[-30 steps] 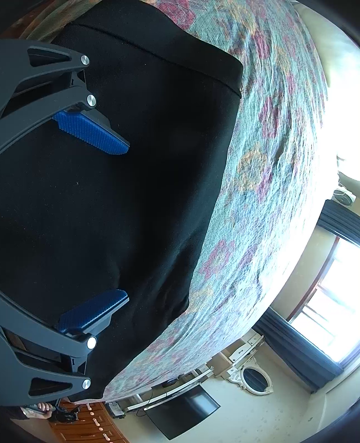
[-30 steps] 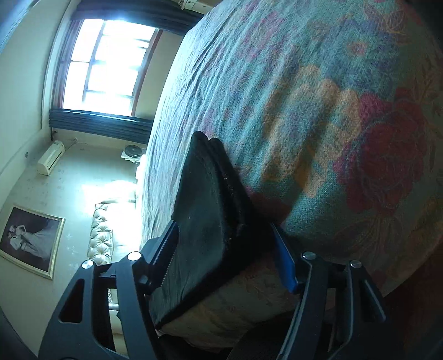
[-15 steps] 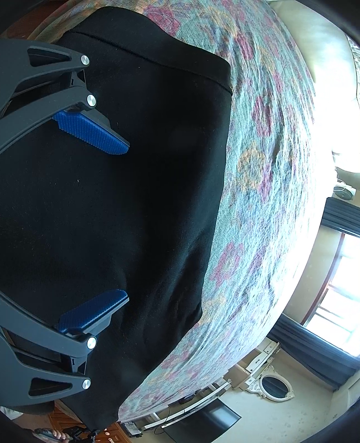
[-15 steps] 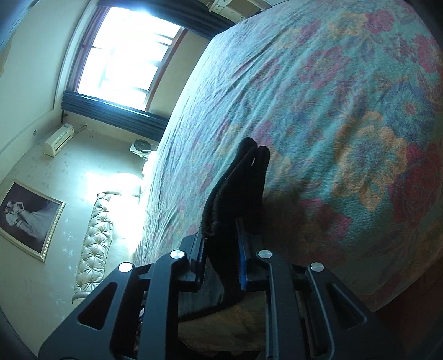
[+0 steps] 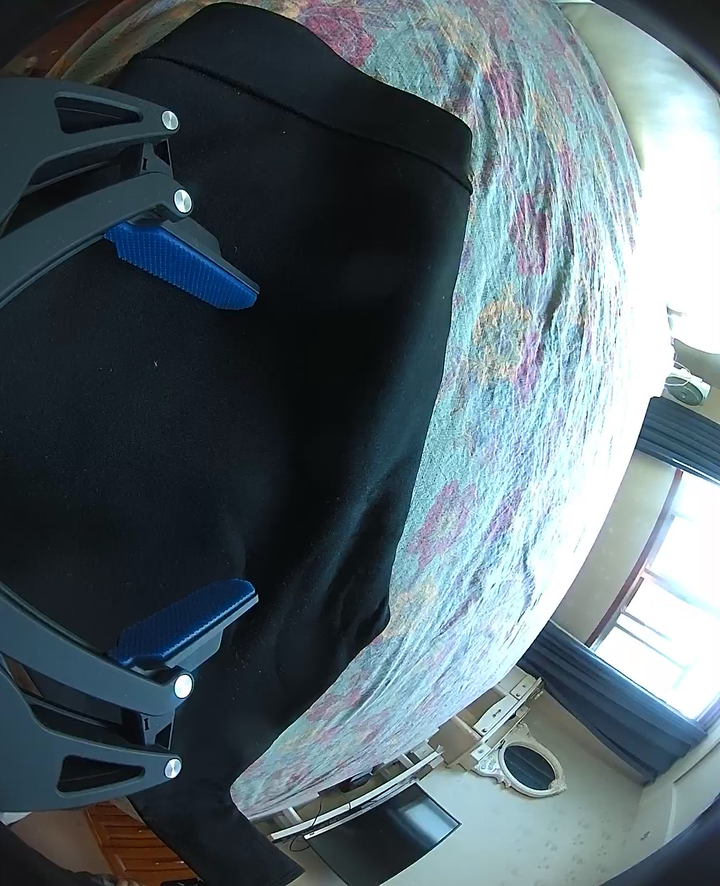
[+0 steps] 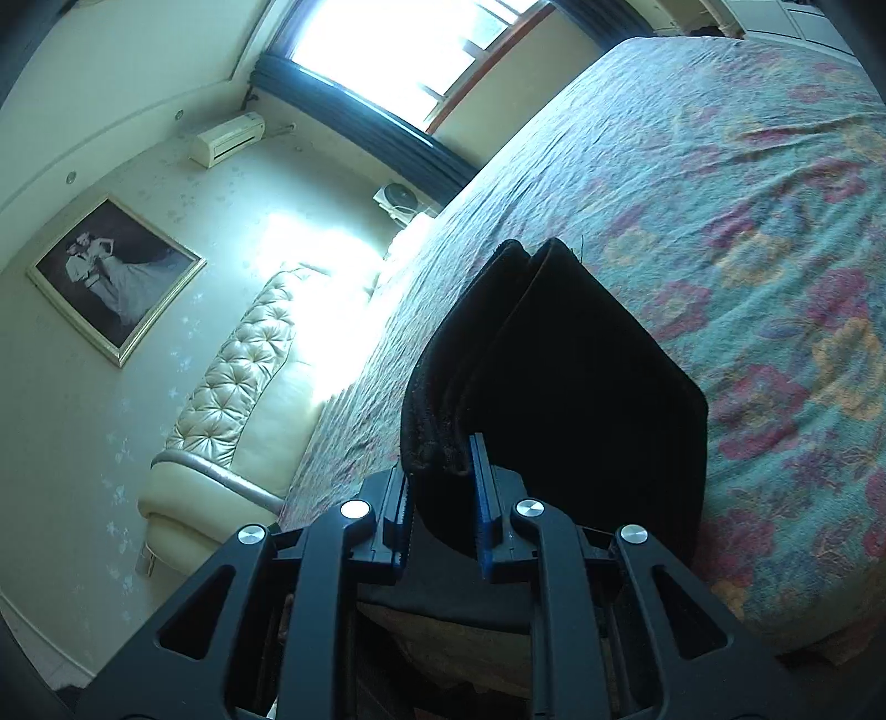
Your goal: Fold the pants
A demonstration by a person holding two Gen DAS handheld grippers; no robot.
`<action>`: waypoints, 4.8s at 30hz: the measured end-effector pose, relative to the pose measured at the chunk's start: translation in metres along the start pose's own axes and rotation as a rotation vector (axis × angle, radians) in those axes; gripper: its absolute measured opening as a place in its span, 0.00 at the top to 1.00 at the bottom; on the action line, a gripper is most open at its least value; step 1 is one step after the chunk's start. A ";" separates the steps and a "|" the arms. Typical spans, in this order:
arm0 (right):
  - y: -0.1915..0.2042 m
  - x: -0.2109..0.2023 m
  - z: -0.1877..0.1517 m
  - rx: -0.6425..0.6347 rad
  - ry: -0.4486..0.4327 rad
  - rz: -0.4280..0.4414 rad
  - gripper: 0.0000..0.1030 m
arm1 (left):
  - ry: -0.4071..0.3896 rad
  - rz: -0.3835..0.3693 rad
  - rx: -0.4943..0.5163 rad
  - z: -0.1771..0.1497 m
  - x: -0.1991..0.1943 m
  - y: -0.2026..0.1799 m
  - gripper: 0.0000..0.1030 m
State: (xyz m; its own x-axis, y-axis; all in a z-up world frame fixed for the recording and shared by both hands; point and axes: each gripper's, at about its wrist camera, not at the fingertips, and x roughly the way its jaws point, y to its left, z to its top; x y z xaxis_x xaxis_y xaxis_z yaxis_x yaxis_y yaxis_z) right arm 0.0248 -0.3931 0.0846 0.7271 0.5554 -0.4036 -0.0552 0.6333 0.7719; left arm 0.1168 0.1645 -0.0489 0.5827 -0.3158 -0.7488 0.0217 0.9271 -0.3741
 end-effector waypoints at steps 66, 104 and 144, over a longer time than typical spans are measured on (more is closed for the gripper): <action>0.054 0.218 -0.145 -0.098 0.418 0.047 0.23 | -0.035 -0.171 -0.259 0.033 -0.061 0.160 0.06; 0.038 0.194 -0.138 -0.007 0.353 0.067 0.21 | 0.126 -0.339 -0.249 0.056 -0.056 0.131 0.86; 0.007 0.156 -0.124 0.131 0.219 0.129 0.21 | 0.104 -0.356 0.218 0.008 -0.004 -0.168 0.29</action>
State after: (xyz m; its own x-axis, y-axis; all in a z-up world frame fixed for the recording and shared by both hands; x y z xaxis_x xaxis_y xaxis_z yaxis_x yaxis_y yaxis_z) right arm 0.0530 -0.2351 -0.0338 0.5537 0.7390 -0.3839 -0.0378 0.4828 0.8749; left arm 0.1178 0.0117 0.0213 0.4226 -0.6325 -0.6492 0.3847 0.7737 -0.5033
